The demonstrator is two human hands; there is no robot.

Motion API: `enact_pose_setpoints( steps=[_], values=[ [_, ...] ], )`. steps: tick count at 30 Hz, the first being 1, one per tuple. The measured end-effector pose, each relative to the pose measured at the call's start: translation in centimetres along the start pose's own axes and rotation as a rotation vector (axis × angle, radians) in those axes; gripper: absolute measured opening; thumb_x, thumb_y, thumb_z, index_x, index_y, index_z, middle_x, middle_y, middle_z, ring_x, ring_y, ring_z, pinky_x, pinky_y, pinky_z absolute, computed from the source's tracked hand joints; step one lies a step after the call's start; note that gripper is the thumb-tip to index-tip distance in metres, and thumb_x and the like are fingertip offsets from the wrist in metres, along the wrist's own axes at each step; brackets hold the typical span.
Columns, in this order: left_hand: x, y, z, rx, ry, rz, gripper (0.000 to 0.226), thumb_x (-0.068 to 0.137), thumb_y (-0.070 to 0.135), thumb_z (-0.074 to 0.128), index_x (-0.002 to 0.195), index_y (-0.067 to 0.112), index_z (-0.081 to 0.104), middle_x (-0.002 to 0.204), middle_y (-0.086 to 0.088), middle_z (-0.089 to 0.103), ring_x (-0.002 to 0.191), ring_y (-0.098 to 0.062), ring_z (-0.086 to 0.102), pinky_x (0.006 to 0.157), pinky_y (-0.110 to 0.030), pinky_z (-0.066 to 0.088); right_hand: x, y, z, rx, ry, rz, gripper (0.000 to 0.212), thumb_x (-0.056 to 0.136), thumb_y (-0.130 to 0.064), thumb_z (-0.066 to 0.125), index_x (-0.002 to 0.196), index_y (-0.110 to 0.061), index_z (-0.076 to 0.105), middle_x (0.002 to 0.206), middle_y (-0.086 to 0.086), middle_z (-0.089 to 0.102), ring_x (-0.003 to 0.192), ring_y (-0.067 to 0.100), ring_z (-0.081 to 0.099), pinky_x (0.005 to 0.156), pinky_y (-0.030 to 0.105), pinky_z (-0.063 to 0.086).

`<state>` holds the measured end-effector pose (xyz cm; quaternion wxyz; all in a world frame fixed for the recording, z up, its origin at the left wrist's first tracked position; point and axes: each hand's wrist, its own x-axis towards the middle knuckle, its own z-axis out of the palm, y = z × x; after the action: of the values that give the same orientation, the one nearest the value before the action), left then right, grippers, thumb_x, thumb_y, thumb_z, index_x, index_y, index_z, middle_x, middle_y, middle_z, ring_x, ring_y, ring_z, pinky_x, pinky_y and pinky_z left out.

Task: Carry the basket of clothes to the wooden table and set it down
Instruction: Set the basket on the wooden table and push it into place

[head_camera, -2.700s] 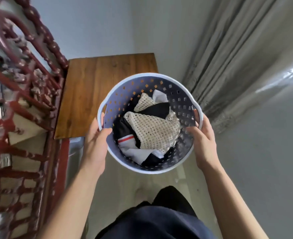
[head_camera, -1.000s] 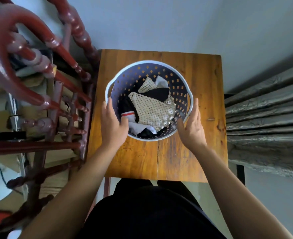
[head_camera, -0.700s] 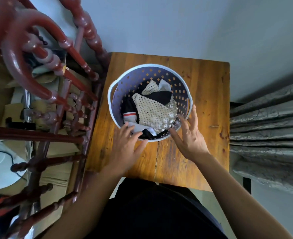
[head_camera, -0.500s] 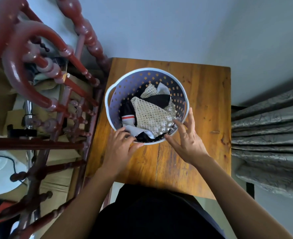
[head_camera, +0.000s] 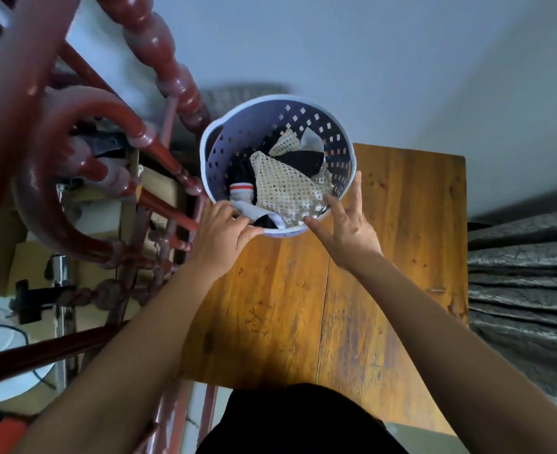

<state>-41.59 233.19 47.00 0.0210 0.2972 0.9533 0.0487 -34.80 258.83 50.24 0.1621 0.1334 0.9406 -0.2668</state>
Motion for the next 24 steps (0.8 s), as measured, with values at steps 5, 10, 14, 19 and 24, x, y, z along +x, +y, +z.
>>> enact_pose_setpoints(
  steps=[5, 10, 14, 19, 24],
  values=[
    [3.6, -4.8, -0.5, -0.03, 0.009, 0.072, 0.055, 0.096, 0.05, 0.052, 0.09, 0.002, 0.079, 0.088, -0.017, 0.069, 0.098, -0.039, 0.063, 0.09, -0.052, 0.047, 3.2, -2.6, -0.2, -0.026, 0.002, 0.005, 0.076, 0.098, -0.069, 0.038, 0.162, -0.029, 0.025, 0.169, 0.008, -0.034, 0.127, 0.04, 0.062, 0.082, 0.041, 0.056],
    [4.6, -6.7, -0.2, -0.07, -0.002, 0.099, 0.071, 0.097, 0.061, 0.035, 0.095, 0.006, 0.08, 0.089, -0.017, 0.068, 0.106, -0.044, 0.06, 0.096, -0.053, 0.043, 3.9, -2.7, -0.4, -0.034, -0.029, 0.009, 0.073, 0.098, -0.072, 0.035, 0.16, -0.035, 0.029, 0.17, 0.006, -0.031, 0.135, 0.039, 0.056, 0.09, 0.043, 0.055],
    [4.1, -6.2, -0.6, -0.075, -0.048, 0.075, 0.072, 0.097, 0.061, 0.034, 0.096, 0.005, 0.08, 0.097, -0.019, 0.071, 0.115, -0.046, 0.058, 0.102, -0.057, 0.041, 4.8, -1.3, -1.1, -0.076, 0.021, -0.076, 0.071, 0.099, -0.07, 0.035, 0.161, -0.039, 0.021, 0.174, 0.004, -0.018, 0.15, 0.035, 0.04, 0.088, 0.047, 0.061],
    [4.2, -7.3, -1.7, -0.06, -0.187, 0.077, 0.062, 0.091, 0.056, 0.046, 0.102, 0.004, 0.079, 0.107, -0.025, 0.072, 0.126, -0.049, 0.055, 0.109, -0.061, 0.037, 5.9, -0.7, -3.0, -0.168, 0.046, -0.129, 0.071, 0.102, -0.062, 0.038, 0.164, -0.033, 0.017, 0.176, -0.001, -0.01, 0.157, 0.034, 0.025, 0.097, 0.052, 0.058],
    [4.5, -9.7, -3.4, 0.006, -0.265, 0.054, 0.042, 0.093, 0.039, 0.061, 0.111, 0.004, 0.076, 0.133, -0.035, 0.06, 0.139, -0.054, 0.038, 0.117, -0.059, 0.026, 4.5, -1.7, -2.5, -0.156, -0.023, -0.156, 0.057, 0.106, -0.053, 0.039, 0.159, -0.035, 0.029, 0.176, -0.004, -0.005, 0.157, 0.032, 0.024, 0.108, 0.057, 0.046]
  ],
)
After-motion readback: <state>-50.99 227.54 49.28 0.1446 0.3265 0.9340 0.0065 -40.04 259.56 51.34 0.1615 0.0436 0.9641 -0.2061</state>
